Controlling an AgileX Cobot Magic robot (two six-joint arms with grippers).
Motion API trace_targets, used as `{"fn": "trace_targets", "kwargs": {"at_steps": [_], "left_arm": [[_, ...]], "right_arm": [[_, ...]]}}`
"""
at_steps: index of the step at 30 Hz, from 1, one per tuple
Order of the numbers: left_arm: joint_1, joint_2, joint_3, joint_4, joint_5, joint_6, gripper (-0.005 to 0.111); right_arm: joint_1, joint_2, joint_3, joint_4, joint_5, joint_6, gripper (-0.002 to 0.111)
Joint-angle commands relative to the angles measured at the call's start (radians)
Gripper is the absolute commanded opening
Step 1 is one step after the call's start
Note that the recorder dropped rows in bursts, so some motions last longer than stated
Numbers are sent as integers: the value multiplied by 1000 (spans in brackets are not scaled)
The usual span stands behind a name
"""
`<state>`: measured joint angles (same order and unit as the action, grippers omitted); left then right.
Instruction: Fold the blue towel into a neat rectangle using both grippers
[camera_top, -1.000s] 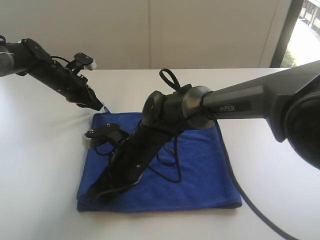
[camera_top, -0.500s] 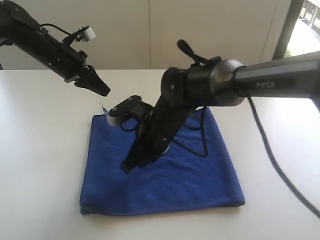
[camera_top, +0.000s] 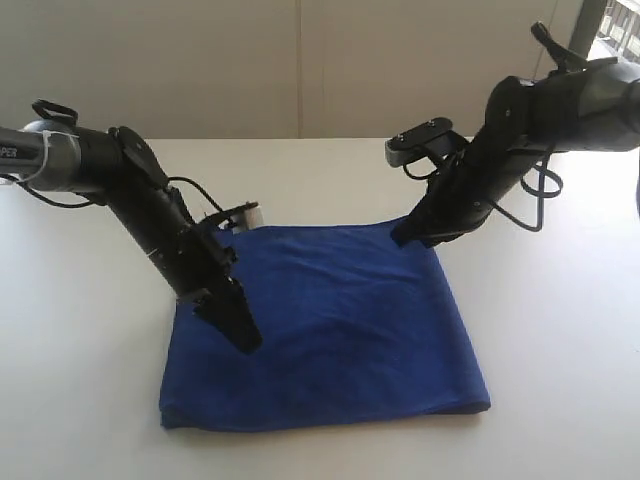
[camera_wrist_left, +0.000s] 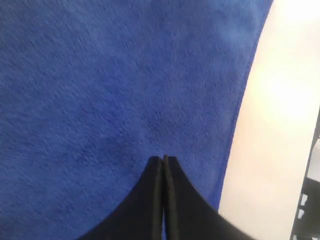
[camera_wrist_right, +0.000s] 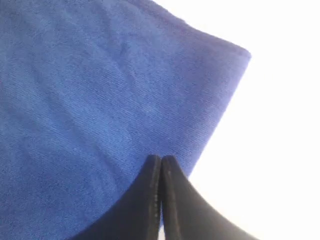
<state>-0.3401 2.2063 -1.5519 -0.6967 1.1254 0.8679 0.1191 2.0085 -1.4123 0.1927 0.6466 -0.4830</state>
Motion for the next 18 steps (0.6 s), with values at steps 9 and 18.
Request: {"fn": "trace_targets", "kwargs": {"at_steps": [9,18], "left_arm": [[-14,-194,219,89,1,-55,0],[-20,-212,437,82,-172,-14,0]], "right_arm": [[-49,141,-224,171,153,-125,0],[-49,270,-388,221,264,-141,0]]}}
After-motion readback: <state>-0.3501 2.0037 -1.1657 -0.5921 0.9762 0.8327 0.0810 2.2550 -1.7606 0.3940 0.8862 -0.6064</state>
